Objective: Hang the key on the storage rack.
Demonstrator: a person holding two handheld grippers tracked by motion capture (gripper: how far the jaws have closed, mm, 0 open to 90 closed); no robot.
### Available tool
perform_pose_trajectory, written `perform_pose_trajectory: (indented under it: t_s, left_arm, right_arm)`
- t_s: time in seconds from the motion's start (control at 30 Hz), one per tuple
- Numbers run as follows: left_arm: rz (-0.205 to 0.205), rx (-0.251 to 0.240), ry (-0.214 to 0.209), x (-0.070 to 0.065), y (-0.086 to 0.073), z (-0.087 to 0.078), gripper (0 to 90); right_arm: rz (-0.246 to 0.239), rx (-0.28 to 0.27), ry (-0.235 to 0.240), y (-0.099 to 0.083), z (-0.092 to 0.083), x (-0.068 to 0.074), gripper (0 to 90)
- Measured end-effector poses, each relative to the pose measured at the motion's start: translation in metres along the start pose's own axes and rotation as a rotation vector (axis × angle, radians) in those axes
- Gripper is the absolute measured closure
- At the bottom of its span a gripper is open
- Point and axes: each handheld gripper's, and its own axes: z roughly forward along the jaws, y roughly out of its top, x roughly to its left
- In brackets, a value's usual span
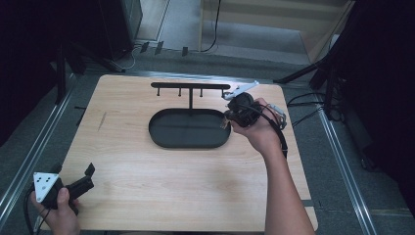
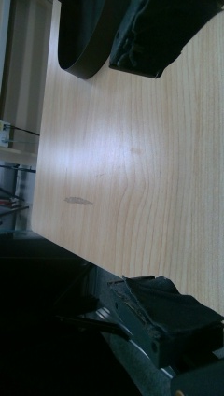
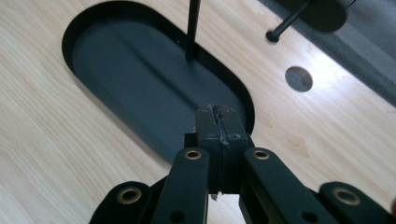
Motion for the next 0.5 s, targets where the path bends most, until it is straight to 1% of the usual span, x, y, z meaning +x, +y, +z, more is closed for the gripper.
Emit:
perform_pose_trajectory:
  t_s: [0.2,0.5]
  left_arm:
    - [-0.002,0.001,0.001,0.0,0.0,0.0,0.0]
    - [-0.007,0.0,-0.003,0.001,0.0,0.0,0.0]
  right_arm:
    - [0.003,-0.017,-0.008,0.014,-0.004,-0.002,90.0]
    - [-0.006,-0.033,-0.023,0.034,-0.005,-0.003,90.0]
